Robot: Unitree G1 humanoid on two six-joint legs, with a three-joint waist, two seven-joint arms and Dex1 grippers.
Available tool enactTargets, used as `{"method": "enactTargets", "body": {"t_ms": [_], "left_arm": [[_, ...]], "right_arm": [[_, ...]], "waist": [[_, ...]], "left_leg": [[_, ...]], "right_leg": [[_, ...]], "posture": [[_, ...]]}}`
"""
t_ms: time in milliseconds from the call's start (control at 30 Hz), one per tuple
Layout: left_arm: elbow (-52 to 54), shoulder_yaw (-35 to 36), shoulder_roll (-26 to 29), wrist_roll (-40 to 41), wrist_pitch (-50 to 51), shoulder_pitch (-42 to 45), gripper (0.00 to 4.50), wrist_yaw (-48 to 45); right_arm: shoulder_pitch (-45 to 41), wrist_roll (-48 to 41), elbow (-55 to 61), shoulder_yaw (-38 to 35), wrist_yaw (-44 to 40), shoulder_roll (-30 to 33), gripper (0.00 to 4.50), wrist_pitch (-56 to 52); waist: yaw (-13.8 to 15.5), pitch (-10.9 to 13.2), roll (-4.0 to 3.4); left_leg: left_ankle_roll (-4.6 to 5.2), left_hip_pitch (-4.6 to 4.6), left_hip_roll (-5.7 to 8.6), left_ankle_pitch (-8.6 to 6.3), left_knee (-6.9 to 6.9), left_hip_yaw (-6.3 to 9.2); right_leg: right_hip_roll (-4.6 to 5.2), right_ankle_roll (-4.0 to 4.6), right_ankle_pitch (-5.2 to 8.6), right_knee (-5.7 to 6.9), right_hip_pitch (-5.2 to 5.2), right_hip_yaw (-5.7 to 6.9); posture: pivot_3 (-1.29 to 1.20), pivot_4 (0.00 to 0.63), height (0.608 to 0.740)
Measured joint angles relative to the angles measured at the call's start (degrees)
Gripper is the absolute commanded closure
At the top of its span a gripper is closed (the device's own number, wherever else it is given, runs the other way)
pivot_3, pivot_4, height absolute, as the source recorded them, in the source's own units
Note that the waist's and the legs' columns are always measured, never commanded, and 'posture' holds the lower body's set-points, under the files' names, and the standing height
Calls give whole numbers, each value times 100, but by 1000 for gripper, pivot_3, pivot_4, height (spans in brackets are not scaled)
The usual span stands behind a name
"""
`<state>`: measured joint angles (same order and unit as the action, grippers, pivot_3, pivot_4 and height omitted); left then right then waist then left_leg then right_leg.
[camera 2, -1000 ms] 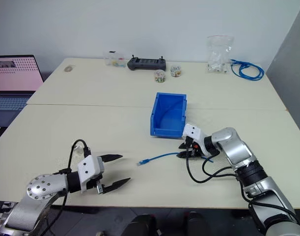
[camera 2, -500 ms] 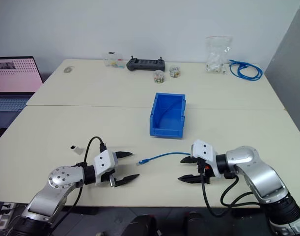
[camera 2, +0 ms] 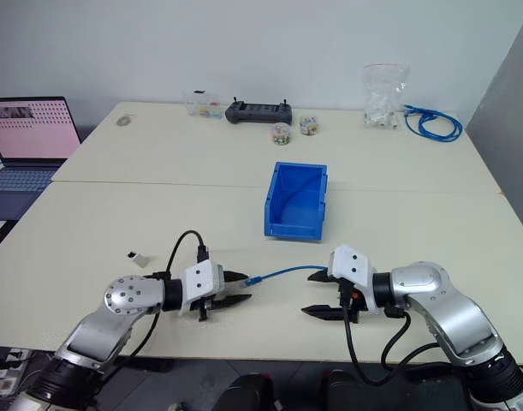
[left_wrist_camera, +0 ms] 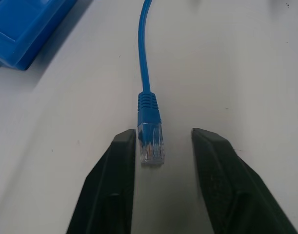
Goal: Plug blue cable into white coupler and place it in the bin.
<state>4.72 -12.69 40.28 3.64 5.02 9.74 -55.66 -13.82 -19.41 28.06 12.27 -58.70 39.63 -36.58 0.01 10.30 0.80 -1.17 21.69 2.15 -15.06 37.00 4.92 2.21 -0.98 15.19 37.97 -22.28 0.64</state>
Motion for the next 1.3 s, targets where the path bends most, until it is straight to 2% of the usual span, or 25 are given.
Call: {"method": "enactTargets", "body": {"t_ms": [133,367,467,700,900,1100,1300], "left_arm": [[69,-65,7,-94,142,57,4228,8],[264,-84,68,-175,582,149,4232,-10],[464,-37,71,62,1198,203,4232,-120],[951,155,-299,1613,3689,733,4233,-391],[941,935,-848,2964,5180,1430,4239,-183],[919,1629,-1162,4334,6480,1822,4239,81],[885,2195,-1321,5508,7407,1899,4239,392]], "right_arm": [[52,-42,76,-14,73,-32,1288,74],[150,-155,109,-187,223,-89,1288,338],[215,-232,163,-264,247,-81,1288,367],[552,-1163,646,-673,195,212,1288,-333],[885,-2345,1034,-1146,572,137,1288,-1141],[1070,-3049,1018,-1534,1479,-372,1288,-1569],[771,-3965,759,-1834,2423,-1126,1288,-1717]], "waist": [[-6,-2,0],[-14,-4,-2],[-20,-4,-1],[-11,17,32],[-29,20,36],[-37,20,37],[-44,20,37]], "left_leg": [[0,-2,-1,0,0,0],[0,-4,-3,0,-1,0],[0,-3,-5,0,-1,0],[0,14,-3,0,3,15],[-1,13,-2,0,3,16],[-3,10,-2,2,3,16],[-5,9,-2,3,3,14]], "right_leg": [[-1,0,0,0,1,0],[-4,0,0,2,2,0],[-6,-1,1,3,1,1],[-7,-1,1,0,-4,13],[-6,-2,1,1,-4,12],[-7,-2,1,4,-4,9],[-7,-1,1,4,-4,5]], "posture": [[0,150,740],[0,150,740],[0,150,740],[0,150,740],[0,150,740],[0,150,740],[0,150,740]]}}
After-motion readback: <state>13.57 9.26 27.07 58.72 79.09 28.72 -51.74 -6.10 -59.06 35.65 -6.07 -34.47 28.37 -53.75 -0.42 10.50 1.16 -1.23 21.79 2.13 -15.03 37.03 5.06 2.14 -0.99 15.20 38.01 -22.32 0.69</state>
